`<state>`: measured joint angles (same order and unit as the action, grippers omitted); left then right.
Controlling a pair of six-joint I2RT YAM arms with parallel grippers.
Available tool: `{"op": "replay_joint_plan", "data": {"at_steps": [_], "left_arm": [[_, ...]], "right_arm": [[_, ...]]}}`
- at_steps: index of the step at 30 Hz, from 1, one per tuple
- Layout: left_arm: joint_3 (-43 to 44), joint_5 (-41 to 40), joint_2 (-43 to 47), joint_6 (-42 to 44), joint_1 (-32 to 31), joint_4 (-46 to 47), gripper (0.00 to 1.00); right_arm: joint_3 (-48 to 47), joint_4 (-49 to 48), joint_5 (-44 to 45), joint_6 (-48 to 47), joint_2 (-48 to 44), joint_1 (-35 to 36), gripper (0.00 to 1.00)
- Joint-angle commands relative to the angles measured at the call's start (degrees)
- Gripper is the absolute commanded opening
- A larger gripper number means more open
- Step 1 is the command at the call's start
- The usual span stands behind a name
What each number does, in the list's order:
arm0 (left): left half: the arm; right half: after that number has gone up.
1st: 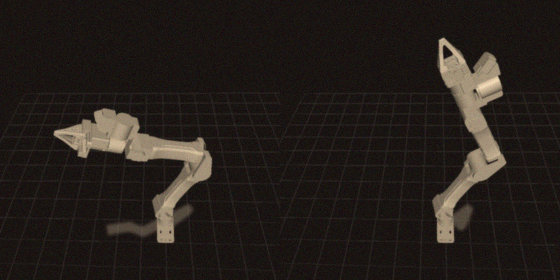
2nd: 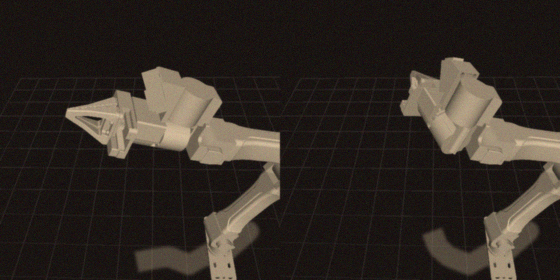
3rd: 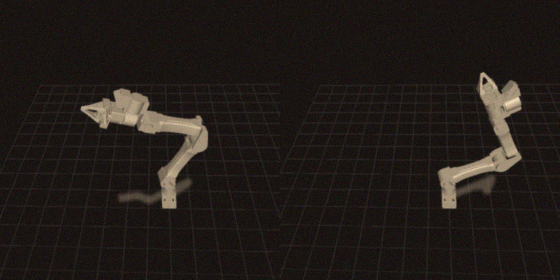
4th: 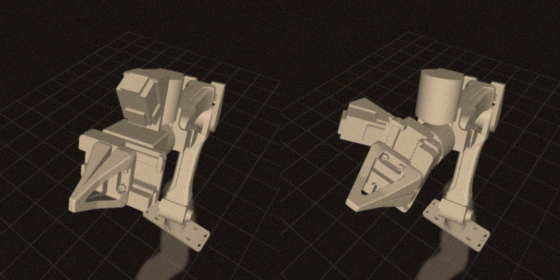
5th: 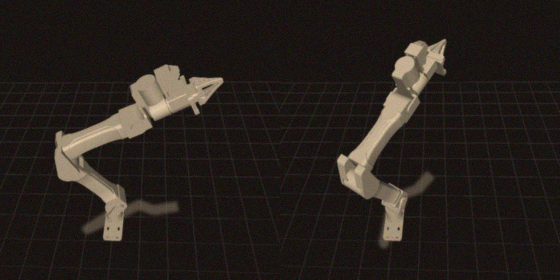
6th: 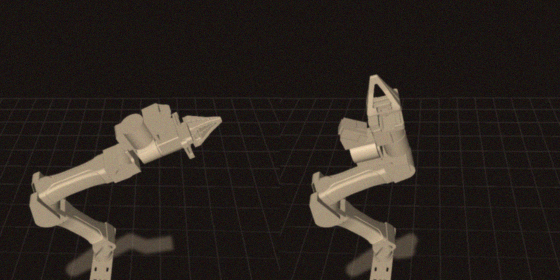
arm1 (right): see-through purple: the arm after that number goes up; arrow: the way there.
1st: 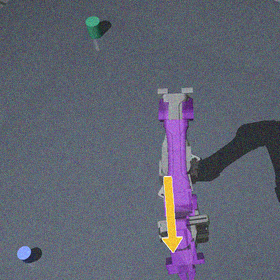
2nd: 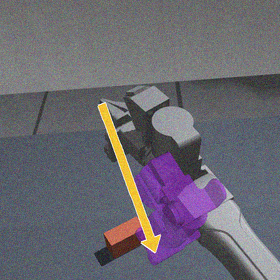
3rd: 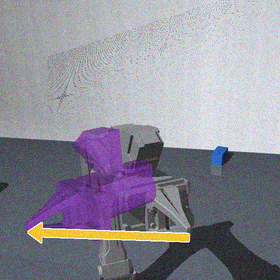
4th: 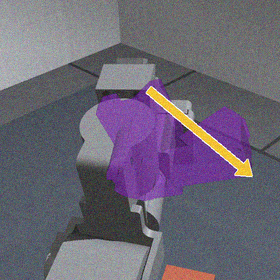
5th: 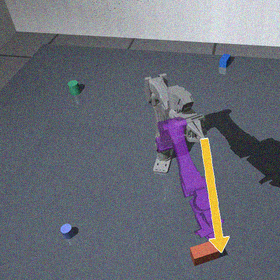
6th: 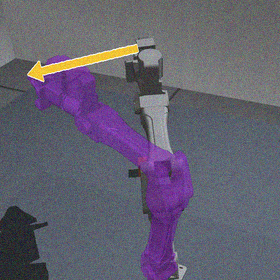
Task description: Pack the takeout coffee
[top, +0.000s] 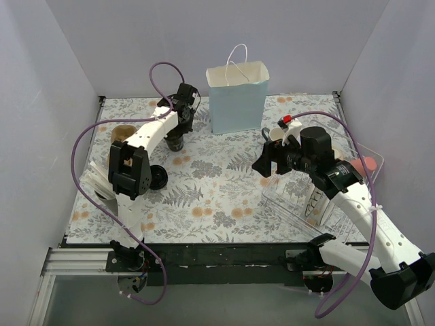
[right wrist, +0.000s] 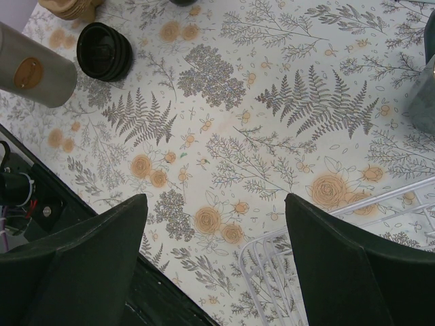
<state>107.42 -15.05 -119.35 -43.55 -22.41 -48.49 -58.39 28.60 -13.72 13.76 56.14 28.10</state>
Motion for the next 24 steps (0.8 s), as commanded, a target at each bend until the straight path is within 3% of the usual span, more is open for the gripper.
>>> {"op": "replay_joint_plan", "data": {"at_steps": [1, 5, 12, 18, 24], "left_arm": [[4.72, -1.03, 5.44, -0.75, -0.35, -0.82, 0.00], [3.07, 9.76, 9.66, -1.62, -0.26, 2.26, 0.00], [-5.87, 12.40, 14.48, -2.77, -0.44, 4.27, 0.00], [-14.41, 21.97, 22.83, 1.88, -0.61, 10.86, 0.00], [-25.06, 26.38, 29.52, 4.35, -0.88, 18.51, 0.00]], "right_arm": [[-1.82, -0.65, -0.61, 0.22, -0.07, -0.24, 0.90], [-0.76, -3.19, -0.52, 1.88, 0.55, -0.24, 0.89], [1.00, -19.71, -3.95, 14.88, 6.08, -0.24, 0.83], [-5.40, -26.75, -5.35, 22.71, 19.52, -0.32, 0.72], [-9.01, -32.55, -8.60, 28.33, 30.50, -0.24, 0.62]]}}
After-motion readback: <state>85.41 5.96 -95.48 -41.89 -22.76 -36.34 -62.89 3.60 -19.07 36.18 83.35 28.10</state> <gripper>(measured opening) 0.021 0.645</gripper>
